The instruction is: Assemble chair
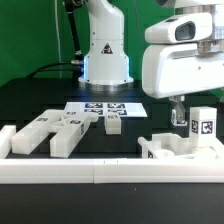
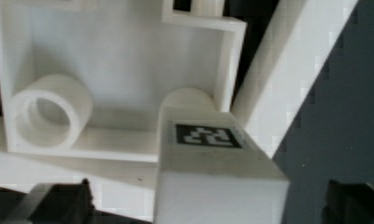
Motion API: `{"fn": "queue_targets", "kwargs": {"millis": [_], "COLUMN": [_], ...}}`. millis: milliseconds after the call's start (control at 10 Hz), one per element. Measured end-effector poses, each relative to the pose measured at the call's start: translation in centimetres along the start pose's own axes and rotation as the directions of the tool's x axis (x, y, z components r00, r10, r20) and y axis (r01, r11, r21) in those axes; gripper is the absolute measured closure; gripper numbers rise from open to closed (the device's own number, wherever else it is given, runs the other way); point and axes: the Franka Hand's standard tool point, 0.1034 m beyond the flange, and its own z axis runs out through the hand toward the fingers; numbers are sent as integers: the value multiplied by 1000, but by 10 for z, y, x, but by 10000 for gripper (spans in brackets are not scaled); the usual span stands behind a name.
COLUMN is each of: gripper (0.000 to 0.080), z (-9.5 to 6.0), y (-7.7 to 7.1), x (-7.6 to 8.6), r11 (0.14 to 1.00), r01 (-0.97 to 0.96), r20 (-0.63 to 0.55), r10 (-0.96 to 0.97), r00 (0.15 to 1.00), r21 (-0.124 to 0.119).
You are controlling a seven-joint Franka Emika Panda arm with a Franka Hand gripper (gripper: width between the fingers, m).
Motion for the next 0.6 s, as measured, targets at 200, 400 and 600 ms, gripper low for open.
{"fn": "queue_targets", "kwargs": {"millis": [200, 400, 600], "gripper": [278, 510, 509], "z": [0, 0, 0], "y": [0, 0, -1], "x": [0, 0, 0], "r11": [1000, 1000, 996], "r01": [0, -26, -91], "r20": [1, 1, 1], "r10": [0, 26, 91], "r00": [1000, 1000, 996], "r21": [0, 1, 2]}}
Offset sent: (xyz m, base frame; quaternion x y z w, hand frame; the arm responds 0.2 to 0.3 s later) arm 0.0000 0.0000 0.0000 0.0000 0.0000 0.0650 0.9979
